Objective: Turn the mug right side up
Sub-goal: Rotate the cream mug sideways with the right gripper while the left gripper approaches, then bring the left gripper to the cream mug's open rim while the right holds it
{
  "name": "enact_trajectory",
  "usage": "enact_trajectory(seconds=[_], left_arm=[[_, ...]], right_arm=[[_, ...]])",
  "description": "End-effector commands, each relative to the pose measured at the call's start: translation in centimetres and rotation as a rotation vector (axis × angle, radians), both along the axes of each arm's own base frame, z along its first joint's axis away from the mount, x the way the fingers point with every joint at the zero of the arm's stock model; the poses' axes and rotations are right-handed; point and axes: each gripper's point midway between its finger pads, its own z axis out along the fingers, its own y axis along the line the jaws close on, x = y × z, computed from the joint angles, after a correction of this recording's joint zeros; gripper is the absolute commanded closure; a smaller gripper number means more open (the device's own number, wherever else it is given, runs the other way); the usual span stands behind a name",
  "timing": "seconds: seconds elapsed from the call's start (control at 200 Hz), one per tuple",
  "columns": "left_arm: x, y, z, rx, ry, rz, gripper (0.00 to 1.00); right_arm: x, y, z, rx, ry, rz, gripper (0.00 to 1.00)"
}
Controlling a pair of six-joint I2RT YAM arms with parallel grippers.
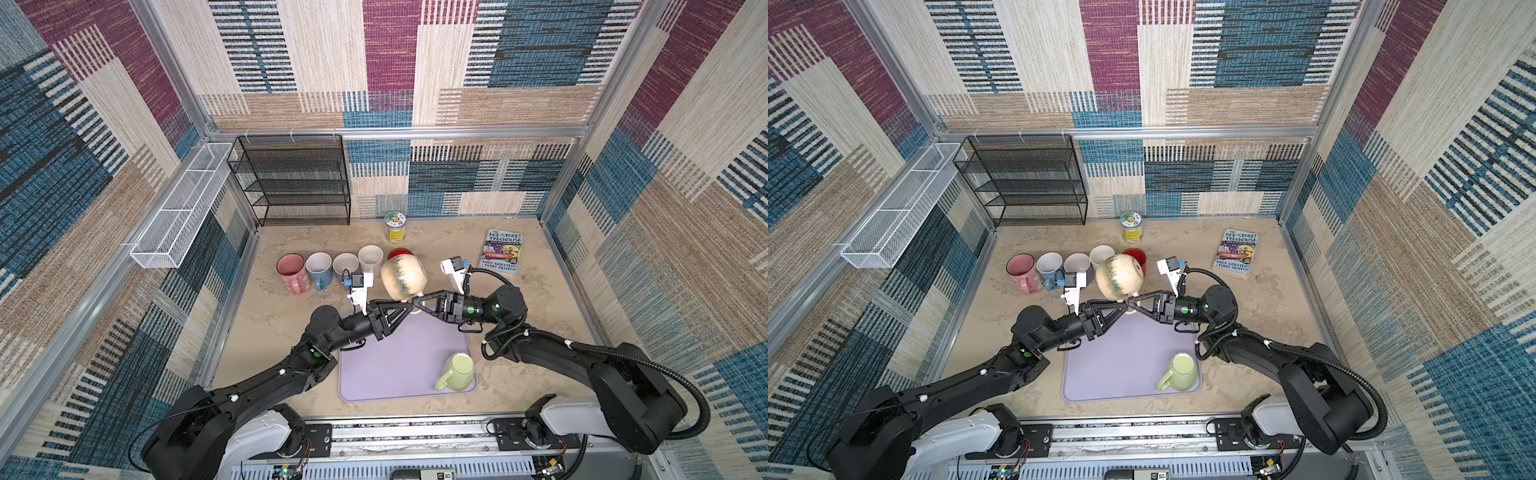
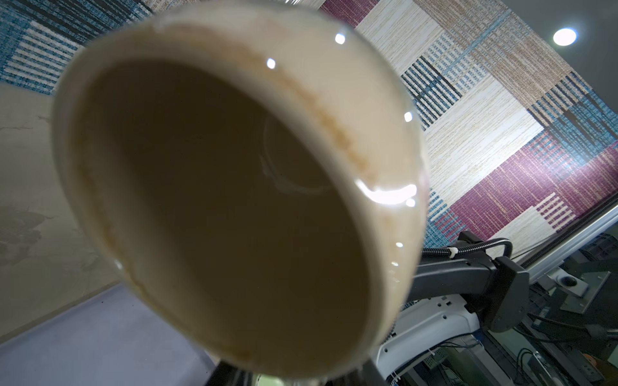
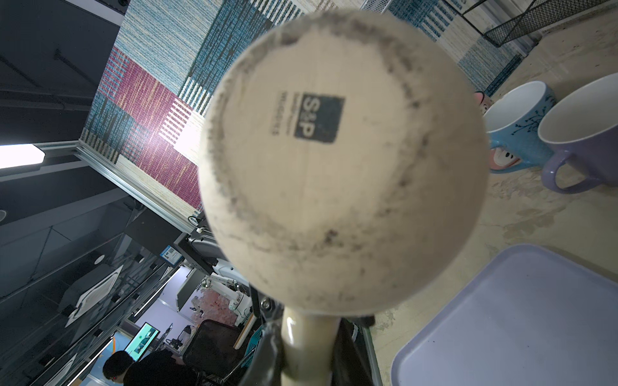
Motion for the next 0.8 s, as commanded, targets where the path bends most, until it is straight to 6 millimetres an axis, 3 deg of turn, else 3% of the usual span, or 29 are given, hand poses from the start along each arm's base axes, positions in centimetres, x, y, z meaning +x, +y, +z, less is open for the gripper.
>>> enact_trajectory(seconds=[0.0,0.376,0.656,0.796], left_arm=[[-0.4,-0.2,2.6,-0.065,-0.074,-0.017,0.59],[-0.1,-0.4,2.5,-0.057,-0.086,-0.002,0.72],[0.4,-0.8,1.9,-0.056,-0.075,-0.004,0.69],[0.5,-1.0,2.0,-0.056,-0.076,-0.011,0.75]], right_arm=[[-1.0,-0.2,1.6,0.041,-0.087,0.028,1.0],[-0.9,0.0,0.9,0.02,-0.086,0.037,1.0],[-1.2,0.3,0.9,0.011,-0.106,0.056,1.0],[-1.3,0.3,0.6,0.004,-0.102,0.059,1.0]])
